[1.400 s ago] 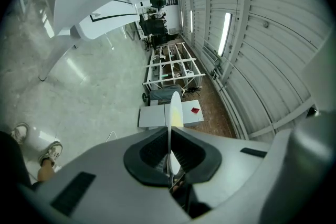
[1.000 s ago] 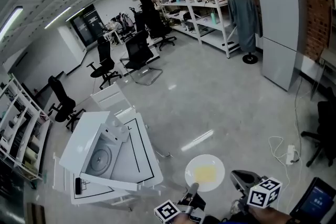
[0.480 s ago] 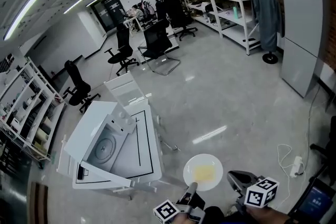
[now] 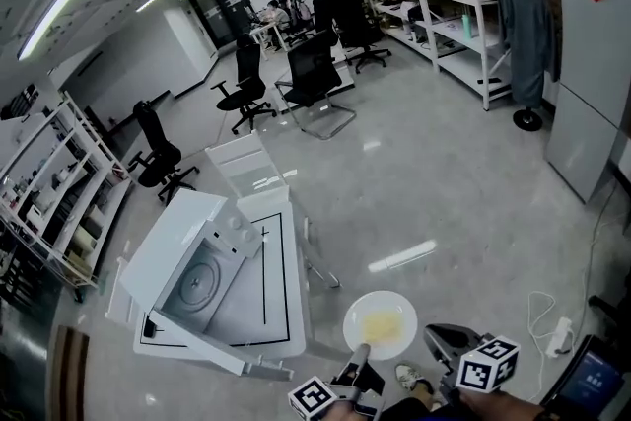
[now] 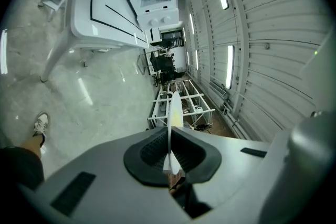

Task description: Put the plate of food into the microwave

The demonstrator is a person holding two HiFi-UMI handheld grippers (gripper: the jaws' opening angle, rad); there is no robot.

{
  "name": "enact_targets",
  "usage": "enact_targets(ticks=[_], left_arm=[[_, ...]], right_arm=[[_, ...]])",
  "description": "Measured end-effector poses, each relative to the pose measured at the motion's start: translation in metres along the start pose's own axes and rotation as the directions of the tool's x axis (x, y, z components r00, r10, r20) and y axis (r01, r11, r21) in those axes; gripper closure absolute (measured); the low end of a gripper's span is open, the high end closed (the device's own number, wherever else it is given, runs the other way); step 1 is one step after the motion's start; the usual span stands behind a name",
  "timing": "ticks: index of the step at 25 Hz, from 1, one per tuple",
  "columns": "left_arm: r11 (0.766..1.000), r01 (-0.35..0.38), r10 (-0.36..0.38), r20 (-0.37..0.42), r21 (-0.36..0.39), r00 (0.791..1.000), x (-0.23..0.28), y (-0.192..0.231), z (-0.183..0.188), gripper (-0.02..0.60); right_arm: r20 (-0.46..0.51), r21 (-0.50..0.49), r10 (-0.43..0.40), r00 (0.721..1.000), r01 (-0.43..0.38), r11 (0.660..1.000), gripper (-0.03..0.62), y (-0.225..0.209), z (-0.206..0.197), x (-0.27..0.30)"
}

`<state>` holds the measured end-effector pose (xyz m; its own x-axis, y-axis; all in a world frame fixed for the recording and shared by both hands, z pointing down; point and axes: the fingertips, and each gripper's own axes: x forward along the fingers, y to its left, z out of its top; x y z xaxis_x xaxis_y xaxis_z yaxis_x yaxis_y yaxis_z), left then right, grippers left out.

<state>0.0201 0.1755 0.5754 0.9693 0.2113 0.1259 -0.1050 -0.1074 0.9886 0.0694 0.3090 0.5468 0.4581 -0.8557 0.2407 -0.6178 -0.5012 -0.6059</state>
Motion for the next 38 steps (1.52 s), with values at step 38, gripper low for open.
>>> enact_targets(ticks=[38], left_arm=[[0.997,-0.031,0.061,0.548,-0.064,0.834,0.029,0.011,0.248,0.566]], right_arm=[[-0.326,-0.111,0.354,0.877,-0.408,0.906,0.592,0.065,0.067,0.296]])
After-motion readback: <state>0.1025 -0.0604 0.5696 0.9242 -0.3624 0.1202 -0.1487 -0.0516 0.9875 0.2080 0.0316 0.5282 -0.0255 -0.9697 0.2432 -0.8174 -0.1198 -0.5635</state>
